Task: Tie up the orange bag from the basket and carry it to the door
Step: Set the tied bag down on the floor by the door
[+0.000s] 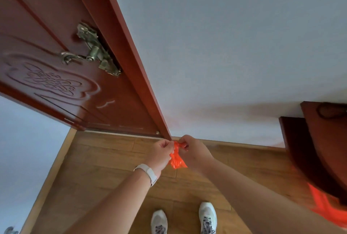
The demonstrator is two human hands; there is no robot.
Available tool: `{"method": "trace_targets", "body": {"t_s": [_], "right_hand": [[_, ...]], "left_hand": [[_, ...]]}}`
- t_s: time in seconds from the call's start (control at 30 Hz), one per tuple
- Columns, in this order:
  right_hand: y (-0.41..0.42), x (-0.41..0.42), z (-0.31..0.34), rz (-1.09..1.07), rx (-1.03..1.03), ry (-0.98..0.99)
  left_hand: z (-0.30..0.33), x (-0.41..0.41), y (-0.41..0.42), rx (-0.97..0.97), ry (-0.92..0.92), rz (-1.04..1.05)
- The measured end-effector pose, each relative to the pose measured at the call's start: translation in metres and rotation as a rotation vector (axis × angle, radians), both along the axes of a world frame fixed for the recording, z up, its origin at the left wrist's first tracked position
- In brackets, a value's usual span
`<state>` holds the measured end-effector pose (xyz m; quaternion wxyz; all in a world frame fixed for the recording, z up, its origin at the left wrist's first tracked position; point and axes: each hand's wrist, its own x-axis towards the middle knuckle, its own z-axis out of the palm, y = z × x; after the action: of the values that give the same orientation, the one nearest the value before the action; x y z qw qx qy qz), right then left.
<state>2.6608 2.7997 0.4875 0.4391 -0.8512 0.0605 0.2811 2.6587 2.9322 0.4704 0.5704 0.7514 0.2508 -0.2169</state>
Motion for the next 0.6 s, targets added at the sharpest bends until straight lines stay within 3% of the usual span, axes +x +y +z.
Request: {"method": "trace_targets", "body": {"t_s": [0.4,0.6], "right_hand": [[0.008,0.035,-0.207,-0.200,0.011,0.165],[0.013,0.056,-0.265,-0.304,0.074,0.162]], "left_hand": [[-0.228,0.058,0.006,0.051,0.105,-0.087],[-0.278,0.088,0.004,0.014,0.059,-0.080]]}}
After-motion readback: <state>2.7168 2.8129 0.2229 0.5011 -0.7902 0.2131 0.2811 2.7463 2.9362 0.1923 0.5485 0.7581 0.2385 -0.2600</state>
